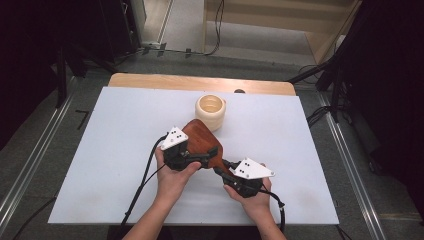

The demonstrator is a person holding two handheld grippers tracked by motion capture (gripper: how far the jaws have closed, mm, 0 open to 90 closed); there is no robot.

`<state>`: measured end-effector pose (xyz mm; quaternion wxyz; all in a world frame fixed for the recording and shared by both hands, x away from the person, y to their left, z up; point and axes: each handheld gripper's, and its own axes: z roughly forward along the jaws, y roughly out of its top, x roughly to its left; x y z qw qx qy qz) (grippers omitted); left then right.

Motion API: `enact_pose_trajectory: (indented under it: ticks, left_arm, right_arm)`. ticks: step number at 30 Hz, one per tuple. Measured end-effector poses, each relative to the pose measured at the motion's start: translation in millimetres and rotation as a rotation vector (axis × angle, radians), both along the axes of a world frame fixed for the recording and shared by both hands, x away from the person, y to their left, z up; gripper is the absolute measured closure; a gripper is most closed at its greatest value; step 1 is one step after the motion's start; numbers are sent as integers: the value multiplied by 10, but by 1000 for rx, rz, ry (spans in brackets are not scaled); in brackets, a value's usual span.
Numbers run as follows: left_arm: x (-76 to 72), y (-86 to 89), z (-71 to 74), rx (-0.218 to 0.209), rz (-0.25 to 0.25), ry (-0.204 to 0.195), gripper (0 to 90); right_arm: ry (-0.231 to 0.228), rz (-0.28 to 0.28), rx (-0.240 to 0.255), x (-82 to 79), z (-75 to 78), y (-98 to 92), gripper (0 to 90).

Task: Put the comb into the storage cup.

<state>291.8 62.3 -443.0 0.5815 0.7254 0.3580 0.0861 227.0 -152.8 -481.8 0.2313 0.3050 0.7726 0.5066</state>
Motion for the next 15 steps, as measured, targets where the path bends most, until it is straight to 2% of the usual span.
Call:
enact_pose_trajectory:
  ticks: [5, 10, 15]
  left_arm:
    - [18, 17, 8, -37, -19, 32, 266]
    - [49, 35, 2, -68, -74, 65, 359]
    - [88, 70, 3, -107, -131, 116, 455]
  right_arm:
    - [14, -6, 17, 9, -12, -2, 693]
    - [20, -6, 19, 27, -36, 0, 692]
    - [30, -9, 8, 38, -61, 17, 690]
